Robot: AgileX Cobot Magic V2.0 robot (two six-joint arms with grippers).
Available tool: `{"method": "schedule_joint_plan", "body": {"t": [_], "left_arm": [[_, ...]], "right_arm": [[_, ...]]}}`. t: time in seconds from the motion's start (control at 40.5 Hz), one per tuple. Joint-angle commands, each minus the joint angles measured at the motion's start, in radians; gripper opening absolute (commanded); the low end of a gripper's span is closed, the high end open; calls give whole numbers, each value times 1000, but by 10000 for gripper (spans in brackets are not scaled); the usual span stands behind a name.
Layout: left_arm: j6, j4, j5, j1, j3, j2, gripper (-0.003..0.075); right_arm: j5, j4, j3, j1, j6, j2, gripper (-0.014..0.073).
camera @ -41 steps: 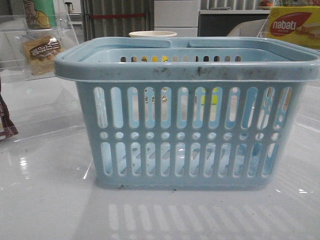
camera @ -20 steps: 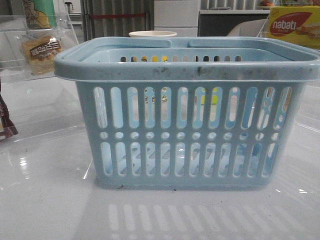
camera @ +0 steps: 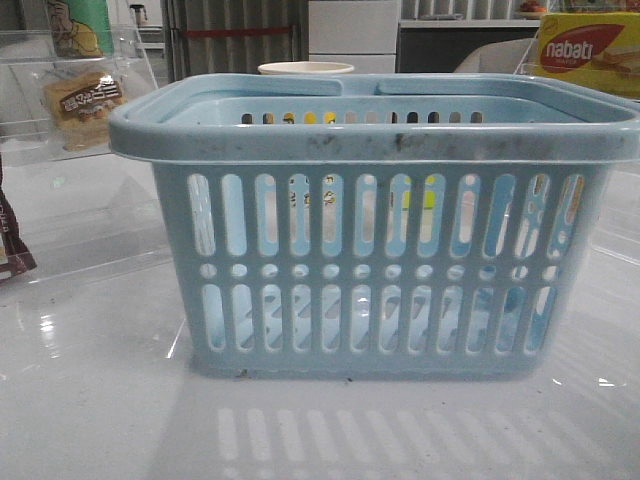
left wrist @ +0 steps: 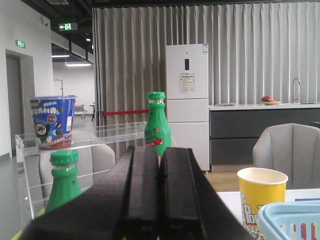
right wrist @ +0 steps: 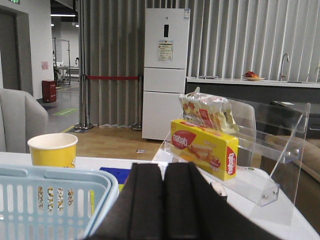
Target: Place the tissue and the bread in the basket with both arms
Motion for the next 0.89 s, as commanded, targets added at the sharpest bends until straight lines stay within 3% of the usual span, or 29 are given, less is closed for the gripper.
{"method": "schedule_joint_plan", "body": {"t": [0.0,0.247,0.494,0.864], "left_arm": [[-1,0,37,-8,-139,95,93],[-1,-29,298,-8,-337,293,93],[-1,-40,384,-8,-340,428,93],[-1,-55,411,-8,-315,560,120]], "right_arm": [[-5,3,-135,0,-3,86,28],[242,3,-337,0,-3,282,28],[377,3,-347,0,-3,450,28],[445,3,-346,0,-3,640,52]]}}
